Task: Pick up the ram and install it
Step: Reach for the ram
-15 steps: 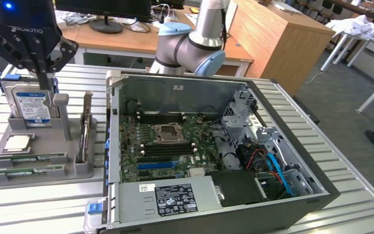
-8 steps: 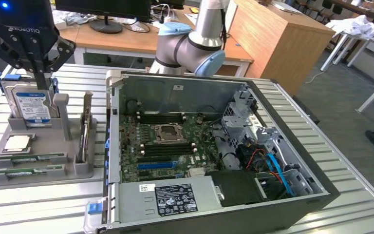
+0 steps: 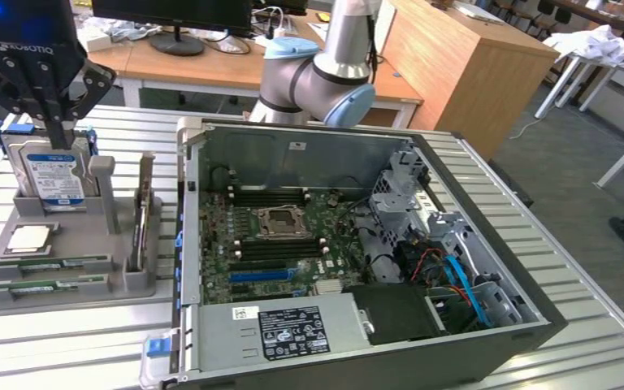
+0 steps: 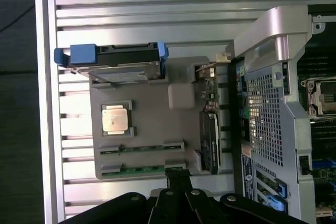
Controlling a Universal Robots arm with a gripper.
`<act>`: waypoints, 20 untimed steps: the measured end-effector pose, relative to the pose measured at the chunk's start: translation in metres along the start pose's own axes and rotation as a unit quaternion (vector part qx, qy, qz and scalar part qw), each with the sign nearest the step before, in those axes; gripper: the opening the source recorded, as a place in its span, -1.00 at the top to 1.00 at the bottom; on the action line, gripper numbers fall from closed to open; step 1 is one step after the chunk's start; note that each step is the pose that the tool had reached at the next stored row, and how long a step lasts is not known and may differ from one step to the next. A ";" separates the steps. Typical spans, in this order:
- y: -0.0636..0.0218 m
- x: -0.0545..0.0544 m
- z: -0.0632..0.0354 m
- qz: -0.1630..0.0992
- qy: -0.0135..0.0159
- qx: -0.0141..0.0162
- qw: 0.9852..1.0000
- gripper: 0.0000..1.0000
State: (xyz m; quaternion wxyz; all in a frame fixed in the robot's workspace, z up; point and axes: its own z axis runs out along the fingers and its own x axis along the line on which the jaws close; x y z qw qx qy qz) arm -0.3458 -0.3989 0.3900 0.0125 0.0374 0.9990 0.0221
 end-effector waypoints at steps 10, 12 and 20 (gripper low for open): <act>-0.0011 0.014 -0.0001 0.000 0.000 0.000 1.000 0.80; -0.0011 0.014 -0.0001 0.000 0.000 0.000 1.000 0.80; -0.0026 0.014 -0.0002 0.000 0.000 0.000 1.000 0.80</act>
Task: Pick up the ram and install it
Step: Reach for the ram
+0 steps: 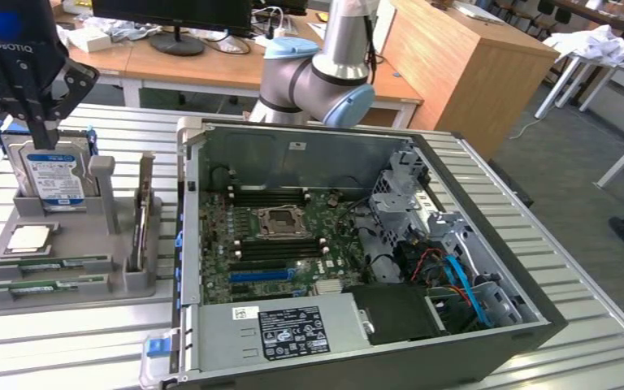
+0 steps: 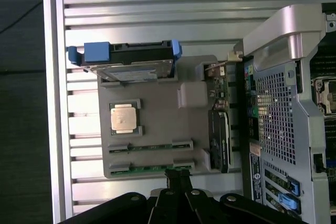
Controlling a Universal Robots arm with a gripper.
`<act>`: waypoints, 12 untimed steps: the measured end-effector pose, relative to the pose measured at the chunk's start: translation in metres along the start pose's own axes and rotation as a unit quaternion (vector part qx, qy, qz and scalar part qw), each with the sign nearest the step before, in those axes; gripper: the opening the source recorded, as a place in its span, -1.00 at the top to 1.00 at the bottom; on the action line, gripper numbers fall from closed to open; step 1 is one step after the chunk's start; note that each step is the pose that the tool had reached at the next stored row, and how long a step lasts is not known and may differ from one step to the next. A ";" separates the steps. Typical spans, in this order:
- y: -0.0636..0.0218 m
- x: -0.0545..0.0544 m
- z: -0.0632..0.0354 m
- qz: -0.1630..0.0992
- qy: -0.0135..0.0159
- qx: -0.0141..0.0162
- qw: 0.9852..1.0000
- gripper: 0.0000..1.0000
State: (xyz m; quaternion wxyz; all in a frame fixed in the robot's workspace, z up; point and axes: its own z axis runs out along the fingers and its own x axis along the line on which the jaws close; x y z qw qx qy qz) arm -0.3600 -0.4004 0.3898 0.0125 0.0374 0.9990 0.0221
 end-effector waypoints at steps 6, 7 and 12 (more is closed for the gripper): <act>-0.0037 0.000 -0.0002 0.000 0.000 0.000 1.000 0.80; -0.0045 0.000 -0.0002 0.000 0.000 0.000 1.000 0.80; -0.0083 -0.001 -0.0004 0.000 0.000 0.000 1.000 0.80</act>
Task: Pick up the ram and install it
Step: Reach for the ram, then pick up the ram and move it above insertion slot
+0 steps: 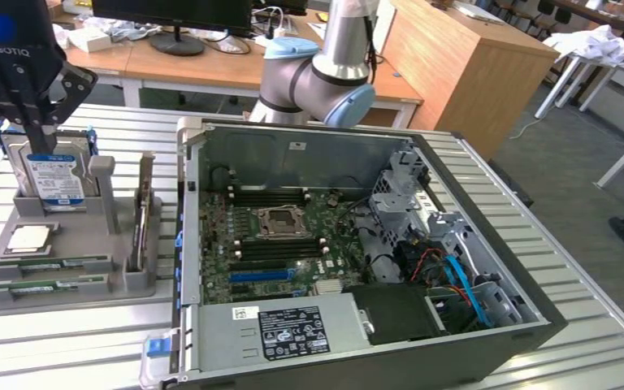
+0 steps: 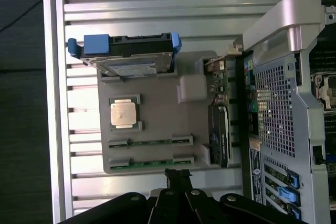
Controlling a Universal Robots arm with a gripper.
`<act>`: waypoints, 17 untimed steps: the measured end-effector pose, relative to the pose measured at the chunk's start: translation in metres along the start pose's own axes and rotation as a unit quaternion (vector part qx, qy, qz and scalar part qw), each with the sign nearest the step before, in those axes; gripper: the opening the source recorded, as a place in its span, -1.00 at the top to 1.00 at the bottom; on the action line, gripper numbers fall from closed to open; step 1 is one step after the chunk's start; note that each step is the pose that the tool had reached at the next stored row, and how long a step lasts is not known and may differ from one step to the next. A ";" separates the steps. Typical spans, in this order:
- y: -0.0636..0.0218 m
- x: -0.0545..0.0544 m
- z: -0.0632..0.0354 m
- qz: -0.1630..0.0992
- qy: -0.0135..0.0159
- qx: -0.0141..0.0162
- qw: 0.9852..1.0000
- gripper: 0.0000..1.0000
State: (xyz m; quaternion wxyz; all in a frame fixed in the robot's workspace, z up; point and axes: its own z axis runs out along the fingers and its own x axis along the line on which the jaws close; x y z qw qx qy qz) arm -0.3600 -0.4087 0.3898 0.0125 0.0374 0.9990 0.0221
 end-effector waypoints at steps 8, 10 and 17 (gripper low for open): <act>-0.0001 0.000 0.0000 0.000 0.000 0.000 1.000 0.80; -0.0001 0.000 0.0000 0.000 0.000 0.000 1.000 0.80; -0.0001 0.000 0.0000 -0.008 0.000 0.000 1.000 0.80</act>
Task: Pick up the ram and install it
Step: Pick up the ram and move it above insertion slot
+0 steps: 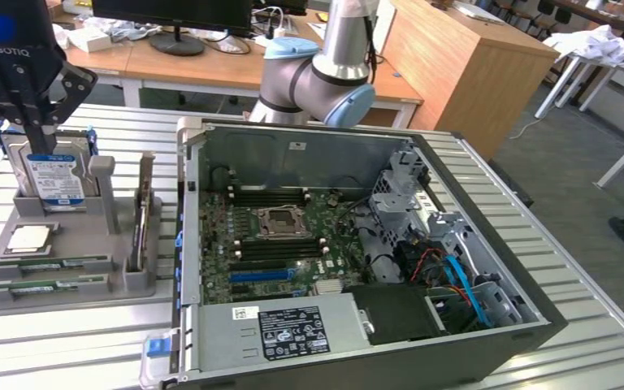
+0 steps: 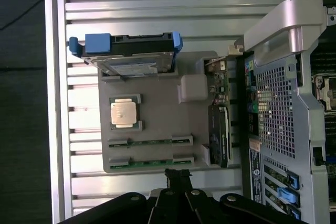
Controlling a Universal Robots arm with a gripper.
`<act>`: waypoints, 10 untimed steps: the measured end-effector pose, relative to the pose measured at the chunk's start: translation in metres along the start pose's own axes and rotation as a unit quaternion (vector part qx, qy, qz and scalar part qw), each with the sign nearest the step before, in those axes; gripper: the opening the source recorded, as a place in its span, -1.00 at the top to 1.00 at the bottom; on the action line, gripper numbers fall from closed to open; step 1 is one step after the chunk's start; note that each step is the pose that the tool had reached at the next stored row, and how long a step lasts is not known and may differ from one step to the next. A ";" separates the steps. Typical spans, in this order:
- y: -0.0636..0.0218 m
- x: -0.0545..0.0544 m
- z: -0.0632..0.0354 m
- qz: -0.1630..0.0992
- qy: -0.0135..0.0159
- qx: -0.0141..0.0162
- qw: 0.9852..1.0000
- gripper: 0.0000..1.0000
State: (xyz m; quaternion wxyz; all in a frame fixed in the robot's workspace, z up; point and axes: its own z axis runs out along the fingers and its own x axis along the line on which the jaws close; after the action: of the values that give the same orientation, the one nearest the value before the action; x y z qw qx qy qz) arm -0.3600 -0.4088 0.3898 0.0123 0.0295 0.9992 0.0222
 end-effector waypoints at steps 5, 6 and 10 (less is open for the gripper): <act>-0.0001 0.000 0.0001 -0.039 0.002 -0.001 0.999 0.80; 0.0000 0.000 0.0001 -0.047 0.002 -0.001 0.999 0.80; 0.0000 0.000 0.0001 -0.084 0.004 -0.002 0.996 0.80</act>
State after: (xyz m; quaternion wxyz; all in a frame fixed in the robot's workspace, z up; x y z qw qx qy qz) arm -0.3600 -0.4088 0.3897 0.0104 -0.0544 0.9982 0.0231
